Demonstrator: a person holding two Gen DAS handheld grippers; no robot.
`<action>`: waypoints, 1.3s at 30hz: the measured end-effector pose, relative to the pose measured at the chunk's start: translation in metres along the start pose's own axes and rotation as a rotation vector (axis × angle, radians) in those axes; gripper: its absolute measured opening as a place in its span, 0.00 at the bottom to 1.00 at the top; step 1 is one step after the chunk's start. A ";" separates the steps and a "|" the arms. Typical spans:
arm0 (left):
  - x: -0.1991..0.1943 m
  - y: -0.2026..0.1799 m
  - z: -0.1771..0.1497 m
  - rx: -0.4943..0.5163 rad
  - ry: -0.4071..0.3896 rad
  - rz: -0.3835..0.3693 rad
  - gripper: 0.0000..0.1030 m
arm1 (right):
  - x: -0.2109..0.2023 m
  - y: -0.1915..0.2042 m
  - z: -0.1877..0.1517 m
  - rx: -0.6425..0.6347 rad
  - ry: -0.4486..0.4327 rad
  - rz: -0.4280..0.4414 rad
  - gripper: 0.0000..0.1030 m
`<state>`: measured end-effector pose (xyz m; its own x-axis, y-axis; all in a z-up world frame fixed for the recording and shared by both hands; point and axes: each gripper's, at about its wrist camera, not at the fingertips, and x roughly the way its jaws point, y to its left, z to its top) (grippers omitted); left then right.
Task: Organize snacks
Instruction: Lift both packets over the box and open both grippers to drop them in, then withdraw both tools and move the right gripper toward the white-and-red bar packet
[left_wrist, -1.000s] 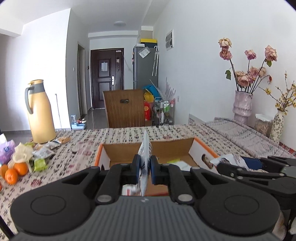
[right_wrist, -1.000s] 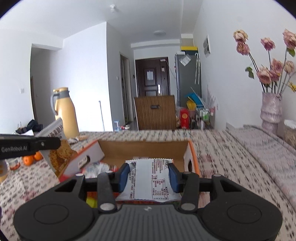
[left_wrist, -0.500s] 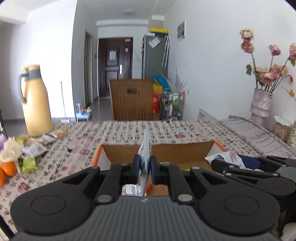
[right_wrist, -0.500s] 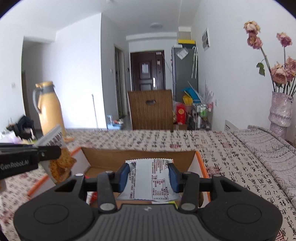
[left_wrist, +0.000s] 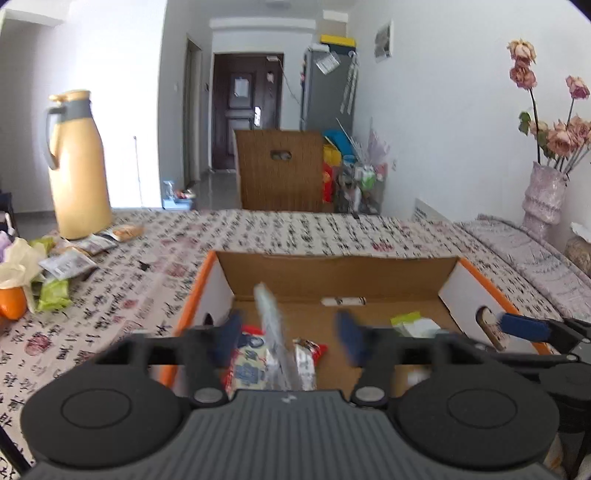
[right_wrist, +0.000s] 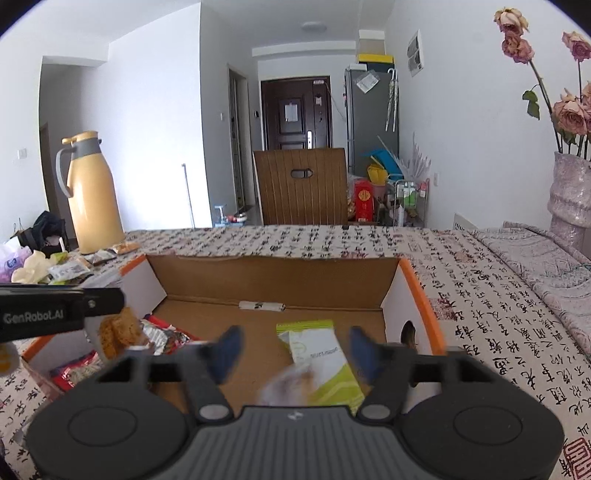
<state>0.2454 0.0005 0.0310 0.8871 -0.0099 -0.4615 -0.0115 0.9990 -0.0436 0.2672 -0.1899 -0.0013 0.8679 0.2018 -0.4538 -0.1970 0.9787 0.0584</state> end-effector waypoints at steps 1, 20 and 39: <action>-0.004 -0.001 0.000 -0.001 -0.016 0.010 0.90 | -0.001 0.000 -0.001 -0.001 -0.008 -0.001 0.89; -0.030 -0.007 0.012 -0.008 -0.075 0.043 1.00 | -0.013 -0.005 0.015 0.016 -0.026 -0.056 1.00; -0.124 0.003 0.008 -0.007 -0.161 0.075 1.00 | -0.112 0.019 0.007 -0.014 -0.117 -0.066 1.00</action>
<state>0.1394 0.0046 0.0953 0.9460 0.0726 -0.3159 -0.0834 0.9963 -0.0208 0.1698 -0.1934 0.0569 0.9262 0.1409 -0.3498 -0.1433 0.9895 0.0189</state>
